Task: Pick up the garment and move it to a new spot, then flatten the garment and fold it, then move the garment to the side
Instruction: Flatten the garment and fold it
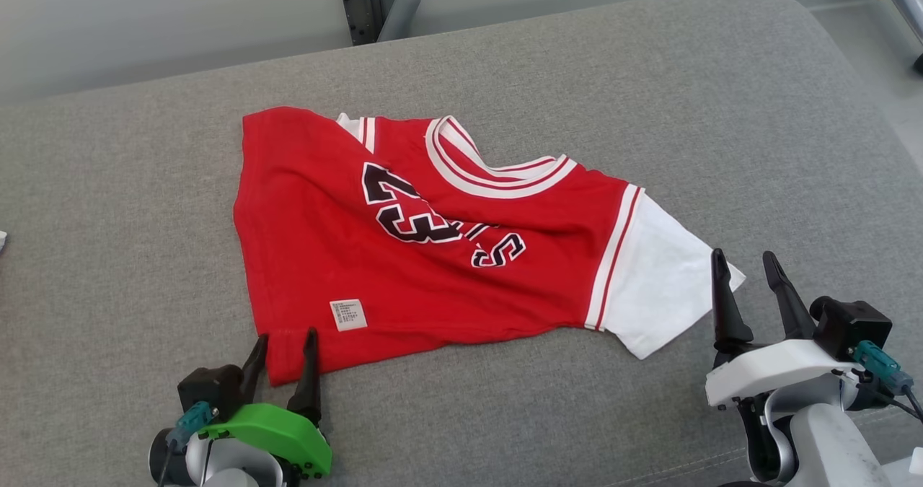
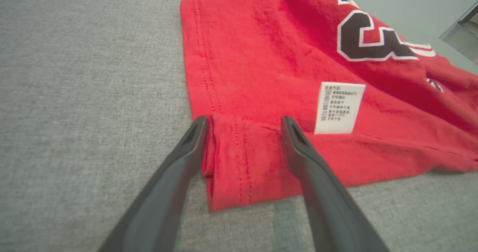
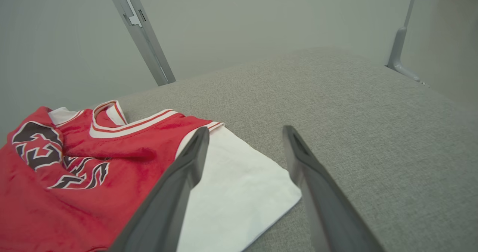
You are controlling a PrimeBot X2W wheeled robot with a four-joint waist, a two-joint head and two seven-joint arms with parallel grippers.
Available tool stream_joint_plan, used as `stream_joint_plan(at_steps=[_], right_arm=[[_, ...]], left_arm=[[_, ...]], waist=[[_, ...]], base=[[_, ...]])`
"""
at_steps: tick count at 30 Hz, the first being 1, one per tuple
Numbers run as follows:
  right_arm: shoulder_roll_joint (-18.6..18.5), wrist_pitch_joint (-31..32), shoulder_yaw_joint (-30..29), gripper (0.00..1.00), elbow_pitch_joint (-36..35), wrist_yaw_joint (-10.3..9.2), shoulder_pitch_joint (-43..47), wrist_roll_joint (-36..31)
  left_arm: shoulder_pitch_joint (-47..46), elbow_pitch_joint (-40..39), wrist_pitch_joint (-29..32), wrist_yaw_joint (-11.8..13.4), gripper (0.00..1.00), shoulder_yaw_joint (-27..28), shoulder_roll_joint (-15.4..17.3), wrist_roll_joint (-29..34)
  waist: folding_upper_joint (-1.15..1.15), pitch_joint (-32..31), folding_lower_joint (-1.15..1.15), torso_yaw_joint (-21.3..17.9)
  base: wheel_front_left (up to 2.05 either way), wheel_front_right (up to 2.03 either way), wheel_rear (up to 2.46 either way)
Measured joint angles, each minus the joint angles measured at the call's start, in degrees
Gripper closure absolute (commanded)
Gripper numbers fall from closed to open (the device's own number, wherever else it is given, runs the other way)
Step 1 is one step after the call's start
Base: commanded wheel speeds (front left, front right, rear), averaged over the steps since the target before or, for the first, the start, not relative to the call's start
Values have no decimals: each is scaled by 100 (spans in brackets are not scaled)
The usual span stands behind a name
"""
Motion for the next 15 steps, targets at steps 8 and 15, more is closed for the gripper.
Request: stream_joint_plan(at_steps=[8,15], right_arm=[[0,0,36,0,-18,0,-19,37],[0,0,-92,0,87,-1,32,47]], left_arm=[[1,-80,1,-12,100,-156,-2,2],[19,-648,1,-31,100,-268,-1,168]], waist=[[0,23,0,32],[0,-56,0,259]], base=[[0,0,0],[0,0,0]])
